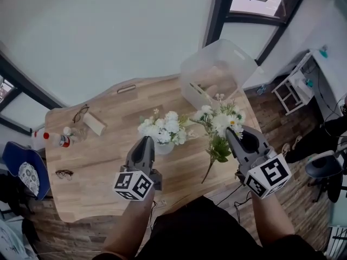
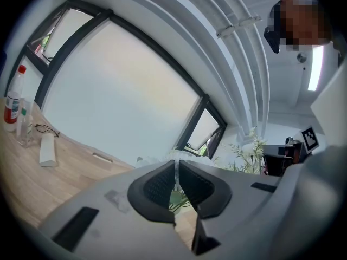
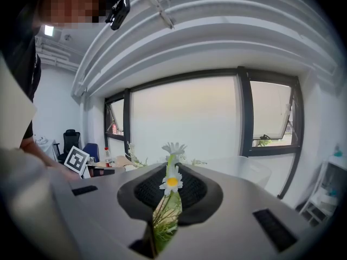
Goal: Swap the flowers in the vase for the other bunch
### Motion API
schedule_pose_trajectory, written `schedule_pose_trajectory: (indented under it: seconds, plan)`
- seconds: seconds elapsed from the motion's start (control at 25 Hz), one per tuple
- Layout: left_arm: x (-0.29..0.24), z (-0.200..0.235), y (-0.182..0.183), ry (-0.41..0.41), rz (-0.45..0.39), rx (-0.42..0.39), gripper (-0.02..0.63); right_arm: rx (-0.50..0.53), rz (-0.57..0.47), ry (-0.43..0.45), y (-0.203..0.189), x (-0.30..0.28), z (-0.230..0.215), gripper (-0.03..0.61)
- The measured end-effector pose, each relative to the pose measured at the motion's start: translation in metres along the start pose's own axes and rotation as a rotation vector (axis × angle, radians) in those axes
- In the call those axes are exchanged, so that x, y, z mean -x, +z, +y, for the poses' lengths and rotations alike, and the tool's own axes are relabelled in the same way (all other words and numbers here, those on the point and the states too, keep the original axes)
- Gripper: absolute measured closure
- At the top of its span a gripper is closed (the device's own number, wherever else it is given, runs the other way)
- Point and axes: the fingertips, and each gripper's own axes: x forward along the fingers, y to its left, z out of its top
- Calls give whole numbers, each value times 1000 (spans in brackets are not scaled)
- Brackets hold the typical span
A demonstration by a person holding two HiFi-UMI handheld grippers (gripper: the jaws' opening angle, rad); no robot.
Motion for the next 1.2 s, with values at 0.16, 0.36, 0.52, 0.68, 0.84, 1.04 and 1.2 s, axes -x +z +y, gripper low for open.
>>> schedule_pose_trajectory:
  seconds: [0.16, 0.36, 0.52, 0.68, 0.84, 1.04, 1.2]
  plan:
    - [2, -1, 0, 5, 8, -10, 586, 8, 0, -5, 1, 9, 2, 520]
    - [9, -2, 4, 26, 14, -67, 583, 18, -16, 2, 8, 10, 4, 520]
    - [27, -14, 18, 21, -35, -97, 553, 35, -39, 12, 13, 20, 8, 520]
    - [44, -20, 42, 34, -89, -158, 552, 51, -61, 29, 19, 19, 9, 520]
    - [59, -25, 65, 54, -130, -206, 554, 67, -87, 42, 23, 19, 11, 520]
    - [74, -31, 91, 67, -160, -274, 563, 58, -115, 63, 23, 17, 10, 521]
    - [90, -36, 104, 72, -173, -323, 597, 51, -130, 68, 21, 16, 7, 521]
